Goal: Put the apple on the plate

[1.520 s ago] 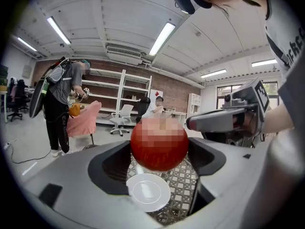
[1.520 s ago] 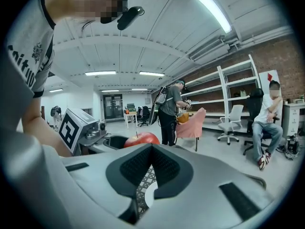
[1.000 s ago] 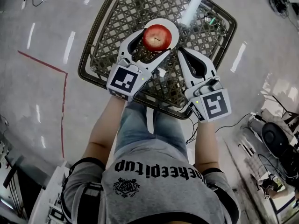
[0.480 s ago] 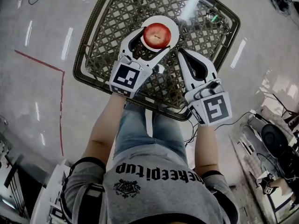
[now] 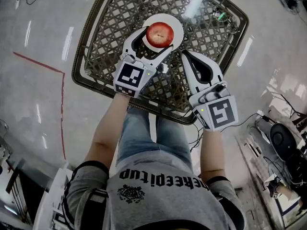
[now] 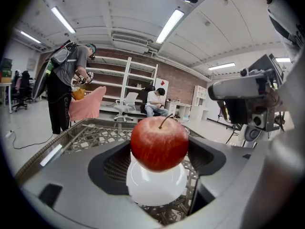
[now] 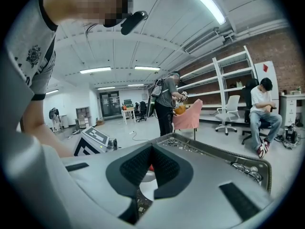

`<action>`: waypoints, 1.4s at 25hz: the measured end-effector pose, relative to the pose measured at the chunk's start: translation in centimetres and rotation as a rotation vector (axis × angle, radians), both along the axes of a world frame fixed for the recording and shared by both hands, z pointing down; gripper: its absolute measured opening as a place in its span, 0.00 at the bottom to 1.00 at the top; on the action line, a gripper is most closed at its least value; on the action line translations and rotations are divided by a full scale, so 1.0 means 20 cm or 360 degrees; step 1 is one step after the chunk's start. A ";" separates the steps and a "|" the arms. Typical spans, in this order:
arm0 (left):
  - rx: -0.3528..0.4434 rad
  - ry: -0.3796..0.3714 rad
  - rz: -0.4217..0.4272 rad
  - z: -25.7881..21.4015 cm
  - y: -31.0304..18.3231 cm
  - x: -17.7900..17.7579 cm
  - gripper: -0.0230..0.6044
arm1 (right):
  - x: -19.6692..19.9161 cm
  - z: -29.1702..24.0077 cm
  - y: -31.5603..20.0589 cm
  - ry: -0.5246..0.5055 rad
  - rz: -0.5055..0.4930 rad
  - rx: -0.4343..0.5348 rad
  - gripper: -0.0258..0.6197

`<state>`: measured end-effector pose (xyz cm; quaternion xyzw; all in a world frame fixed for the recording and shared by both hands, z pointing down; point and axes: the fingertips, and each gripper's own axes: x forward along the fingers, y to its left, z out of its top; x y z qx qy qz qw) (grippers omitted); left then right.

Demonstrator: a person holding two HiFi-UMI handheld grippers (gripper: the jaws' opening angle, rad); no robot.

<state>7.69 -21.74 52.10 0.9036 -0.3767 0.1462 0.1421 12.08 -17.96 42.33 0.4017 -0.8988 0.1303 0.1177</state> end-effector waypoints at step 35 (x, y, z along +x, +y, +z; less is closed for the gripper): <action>-0.0120 -0.0138 0.0003 0.28 0.00 0.02 0.67 | 0.04 0.09 0.02 0.0000 0.0014 -0.0036 0.04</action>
